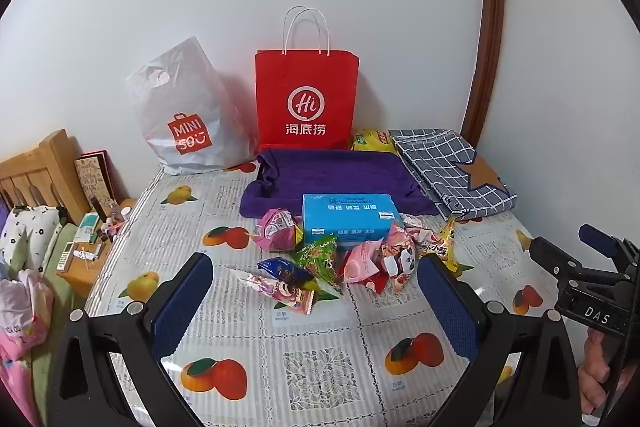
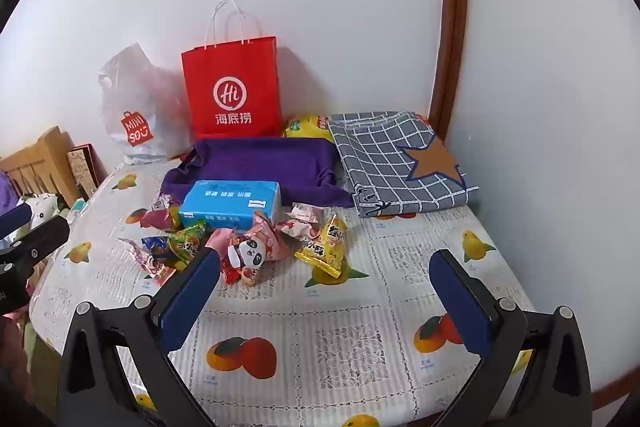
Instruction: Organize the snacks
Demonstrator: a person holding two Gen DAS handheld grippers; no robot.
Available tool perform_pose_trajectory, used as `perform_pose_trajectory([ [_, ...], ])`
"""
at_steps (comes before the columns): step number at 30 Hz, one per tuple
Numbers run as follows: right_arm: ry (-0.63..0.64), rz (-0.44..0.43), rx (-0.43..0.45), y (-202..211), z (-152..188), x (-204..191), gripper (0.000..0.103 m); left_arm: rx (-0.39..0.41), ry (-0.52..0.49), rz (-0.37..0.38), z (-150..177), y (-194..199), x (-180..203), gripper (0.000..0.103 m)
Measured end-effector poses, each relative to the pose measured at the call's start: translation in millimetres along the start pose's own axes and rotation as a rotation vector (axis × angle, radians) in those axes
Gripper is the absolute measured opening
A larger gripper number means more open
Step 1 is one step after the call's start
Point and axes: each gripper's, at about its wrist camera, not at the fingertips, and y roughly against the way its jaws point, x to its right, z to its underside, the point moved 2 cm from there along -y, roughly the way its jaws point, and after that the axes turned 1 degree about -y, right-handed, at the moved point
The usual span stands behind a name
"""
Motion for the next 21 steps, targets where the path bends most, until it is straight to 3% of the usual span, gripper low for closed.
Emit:
perform_pose_trajectory([
  [21,0.002,0.005,0.025,7,-1,1,0.103,0.041,-0.008,0.008,4,15,-1,0.102],
])
